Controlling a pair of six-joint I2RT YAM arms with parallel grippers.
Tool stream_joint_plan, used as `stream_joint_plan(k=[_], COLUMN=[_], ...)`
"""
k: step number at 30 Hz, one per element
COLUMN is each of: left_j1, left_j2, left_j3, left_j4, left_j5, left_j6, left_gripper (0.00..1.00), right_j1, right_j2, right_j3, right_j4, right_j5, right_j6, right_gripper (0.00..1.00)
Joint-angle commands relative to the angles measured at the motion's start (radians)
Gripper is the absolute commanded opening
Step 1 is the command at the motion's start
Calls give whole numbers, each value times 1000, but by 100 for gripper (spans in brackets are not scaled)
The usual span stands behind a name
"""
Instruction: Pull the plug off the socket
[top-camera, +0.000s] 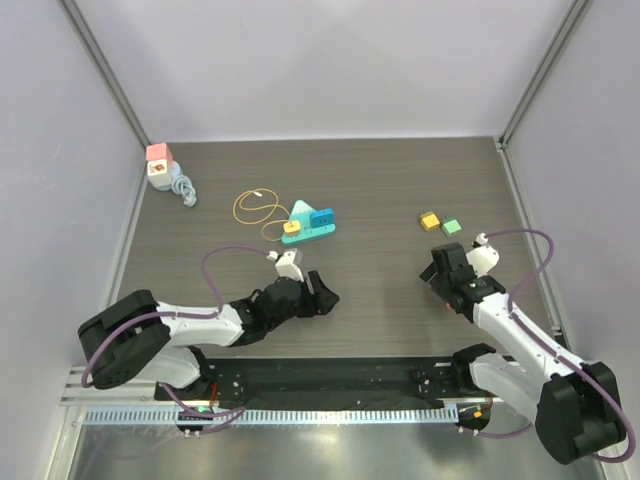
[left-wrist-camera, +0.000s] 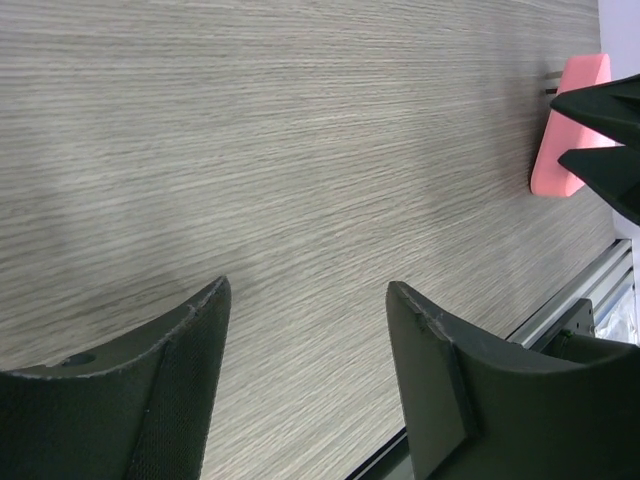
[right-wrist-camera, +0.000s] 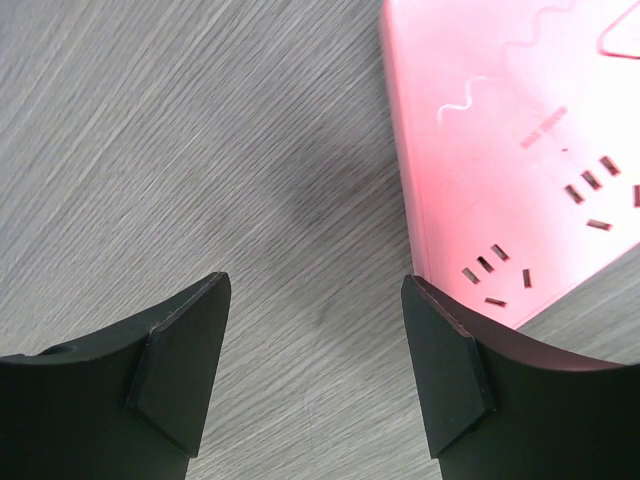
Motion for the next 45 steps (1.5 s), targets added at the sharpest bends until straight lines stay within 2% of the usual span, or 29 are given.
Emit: stream_joint_plan(k=[1, 4, 12, 17, 24, 27, 34, 38, 42, 45], left_j1=[-4, -6, -9, -22, -10, 45, 285, 382, 488, 542], left_j2=[13, 4, -9, -42, -144, -174, -178, -142, -74, -5], left_j3=[45, 43, 42, 51, 85, 115, 238, 293, 335, 352], left_j4=[14, 8, -3, -29, -146, -190, -224, -239, -218, -177], left_j5=[2, -6, -17, -64, -169, -176, -77, -78, -66, -34], left_j6=[30, 31, 34, 50, 71, 99, 140, 156, 154, 119], left_gripper=[69, 77, 84, 90, 97, 100, 100, 100, 100, 100], right_j1=[-13, -16, -42, -33, 42, 96, 240, 245, 243, 228], right_j2=[-31, -13, -51, -79, -185, -133, 113, 245, 421, 496], right_j3=[8, 18, 11, 39, -5, -1, 88, 125, 258, 352], right_j4=[-49, -66, -84, -21, 107, 161, 290, 468, 496, 497], right_j5=[68, 77, 56, -83, -222, -230, -277, -380, -417, -435], right_j6=[7, 15, 10, -106, -126, -125, -129, -137, -166, -198], right_gripper=[75, 76, 76, 76, 77, 78, 82, 87, 88, 89])
